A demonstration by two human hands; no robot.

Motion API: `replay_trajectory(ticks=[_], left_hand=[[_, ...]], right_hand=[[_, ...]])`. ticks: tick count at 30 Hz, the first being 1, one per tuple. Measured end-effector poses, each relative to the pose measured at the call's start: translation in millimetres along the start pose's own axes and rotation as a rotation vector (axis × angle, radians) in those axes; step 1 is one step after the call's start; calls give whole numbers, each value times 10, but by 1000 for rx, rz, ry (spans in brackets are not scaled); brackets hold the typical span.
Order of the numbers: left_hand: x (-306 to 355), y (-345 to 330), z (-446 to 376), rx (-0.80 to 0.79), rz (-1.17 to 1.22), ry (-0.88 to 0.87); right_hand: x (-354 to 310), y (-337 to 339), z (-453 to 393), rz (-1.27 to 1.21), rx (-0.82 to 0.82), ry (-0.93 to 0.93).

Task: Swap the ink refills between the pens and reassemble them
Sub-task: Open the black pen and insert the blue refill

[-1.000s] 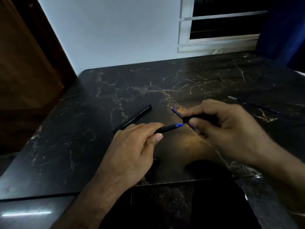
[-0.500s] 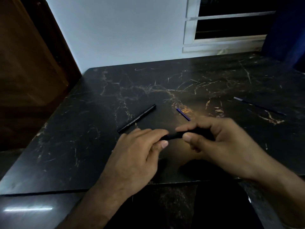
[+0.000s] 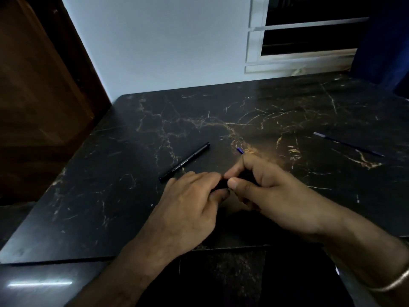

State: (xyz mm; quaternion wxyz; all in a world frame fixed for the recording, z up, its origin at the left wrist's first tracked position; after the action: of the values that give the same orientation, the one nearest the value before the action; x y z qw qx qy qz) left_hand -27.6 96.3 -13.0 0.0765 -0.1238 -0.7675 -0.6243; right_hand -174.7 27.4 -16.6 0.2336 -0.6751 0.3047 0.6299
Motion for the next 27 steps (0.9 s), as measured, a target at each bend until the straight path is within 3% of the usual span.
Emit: replay_trajectory(ticks=[2,6,9,11,14,17,20,27], left_hand=[[-151,51,-75,-44,-59,31],[-670,183,-356,121,-81,275],[-817,11,-551,1,-272,322],[-818,-74,-627,-36,-262,309],[-835,-62,-662,9,-215,284],[-704,19,-619,121,-181,131],[-448,88,-571,173,-115,-17],[-344,52,-498,166,-98,-90]], right_hand=[[33,127,-54,139,2,-112],[-74,335,-208,576,85,-86],[-30,156,-329,763,-44,-22],[24,57,-398,894,-85,-37],[-24,80,-434,892,-14,-8],[-164,65,-474,922,98,221],[-177,2,-585,1047,40,275],[-156,28,-527,967,-103,243]])
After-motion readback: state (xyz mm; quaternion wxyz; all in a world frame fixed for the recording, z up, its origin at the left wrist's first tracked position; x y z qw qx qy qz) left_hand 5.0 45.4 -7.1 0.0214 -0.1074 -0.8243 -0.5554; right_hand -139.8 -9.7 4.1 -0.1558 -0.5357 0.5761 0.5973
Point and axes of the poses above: each hand's wrist, its own z-axis away from the middle knuckle, its own y-axis out of the back of the hand, x = y × z, the point moved 3 cm from there along -z, towards the middle knuckle, and after that the axes turned 15 degrees about -z, right-handed, at the moved point
